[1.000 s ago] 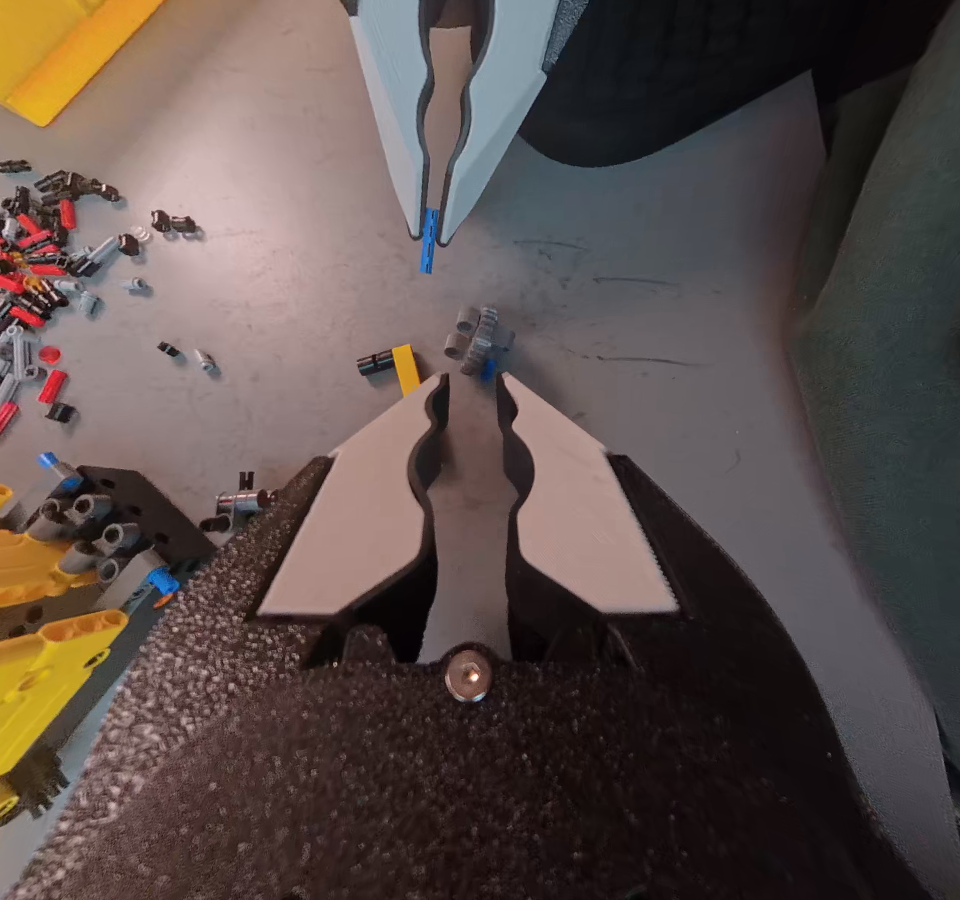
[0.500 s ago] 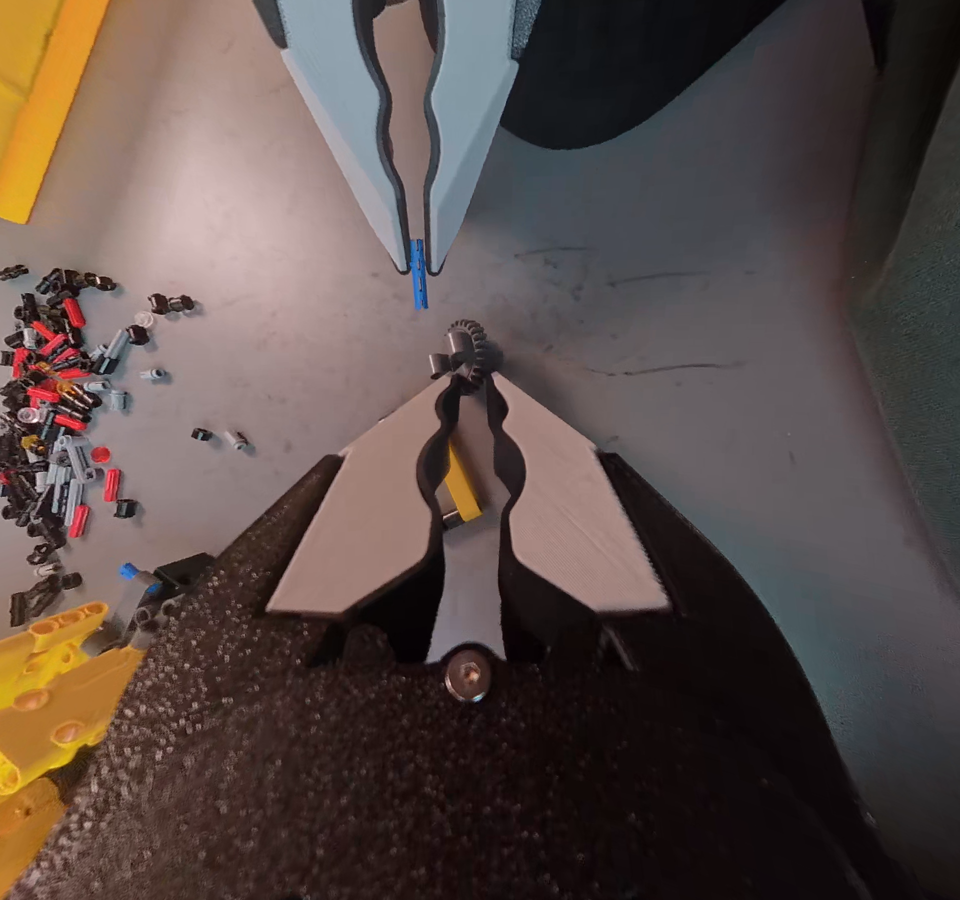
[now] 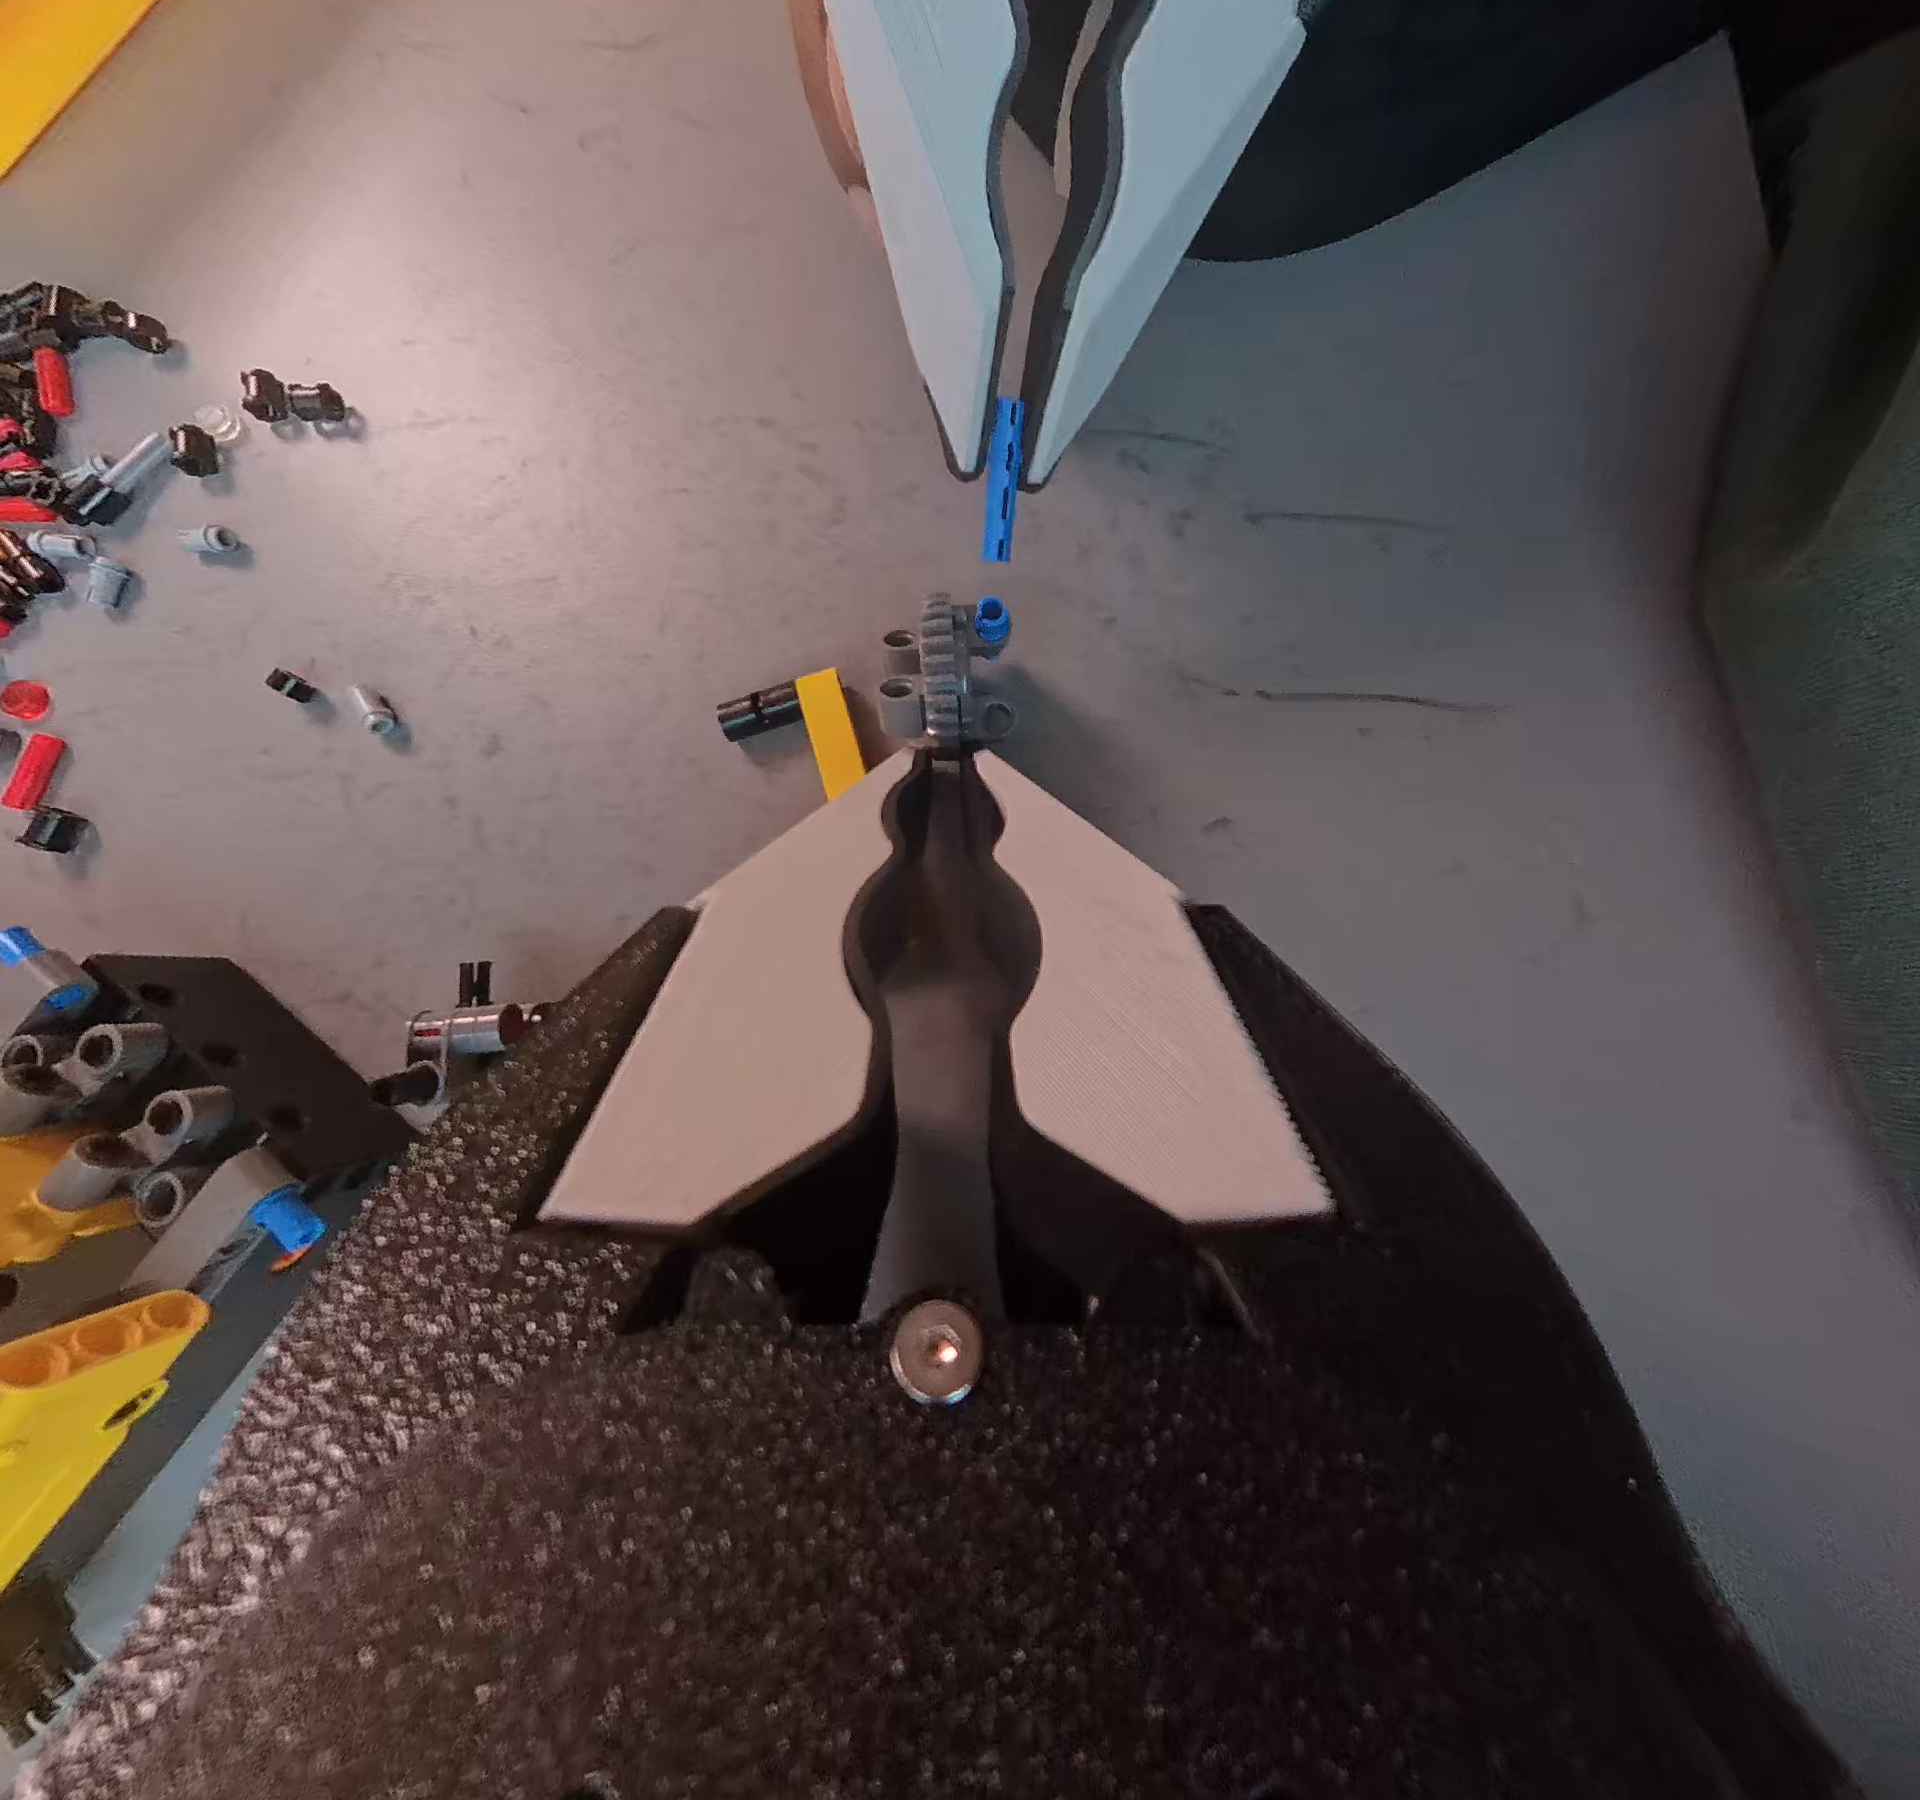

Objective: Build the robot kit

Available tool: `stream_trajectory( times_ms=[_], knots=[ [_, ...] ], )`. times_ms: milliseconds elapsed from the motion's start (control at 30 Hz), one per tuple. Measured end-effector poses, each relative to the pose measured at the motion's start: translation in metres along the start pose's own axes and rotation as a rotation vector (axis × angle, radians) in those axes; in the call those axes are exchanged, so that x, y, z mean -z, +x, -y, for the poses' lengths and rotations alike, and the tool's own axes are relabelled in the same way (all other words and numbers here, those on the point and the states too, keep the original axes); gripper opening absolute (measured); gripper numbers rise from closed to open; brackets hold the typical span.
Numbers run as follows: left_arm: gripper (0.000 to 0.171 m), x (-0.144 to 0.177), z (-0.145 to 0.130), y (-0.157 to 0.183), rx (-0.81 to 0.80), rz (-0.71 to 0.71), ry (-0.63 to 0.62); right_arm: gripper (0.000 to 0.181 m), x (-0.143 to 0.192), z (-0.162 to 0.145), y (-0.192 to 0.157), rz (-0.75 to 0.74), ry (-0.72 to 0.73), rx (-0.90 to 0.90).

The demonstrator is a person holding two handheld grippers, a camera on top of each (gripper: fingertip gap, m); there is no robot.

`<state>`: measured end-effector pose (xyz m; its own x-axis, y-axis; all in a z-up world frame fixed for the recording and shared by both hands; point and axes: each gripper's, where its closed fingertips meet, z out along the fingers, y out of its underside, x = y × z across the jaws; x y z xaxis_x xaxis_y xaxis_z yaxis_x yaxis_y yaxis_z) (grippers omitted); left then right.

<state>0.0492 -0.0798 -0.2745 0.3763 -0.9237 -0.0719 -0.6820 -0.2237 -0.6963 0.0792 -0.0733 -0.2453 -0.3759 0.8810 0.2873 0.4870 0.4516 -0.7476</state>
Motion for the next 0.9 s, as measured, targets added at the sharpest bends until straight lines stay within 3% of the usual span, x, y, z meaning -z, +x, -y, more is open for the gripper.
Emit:
stream_trajectory(
  times_ms=[267,500,633,900],
  knots=[
    [0.011,0.004,-0.002,0.009,0.021,-0.022,0.02,0.004,-0.012,0.01,-0.015,0.059,-0.054,0.022],
    [0.018,0.011,0.002,0.006,0.011,0.004,0.064,0.004,-0.014,0.001,-0.012,0.047,-0.145,0.028],
    [0.03,0.013,0.01,0.005,-0.067,0.01,0.092,0.004,-0.009,-0.003,-0.008,0.017,-0.174,0.028],
    [0.057,-0.001,0.012,-0.001,-0.177,-0.046,0.021,0.004,-0.006,-0.008,-0.005,-0.037,-0.2,0.022]
  ],
)
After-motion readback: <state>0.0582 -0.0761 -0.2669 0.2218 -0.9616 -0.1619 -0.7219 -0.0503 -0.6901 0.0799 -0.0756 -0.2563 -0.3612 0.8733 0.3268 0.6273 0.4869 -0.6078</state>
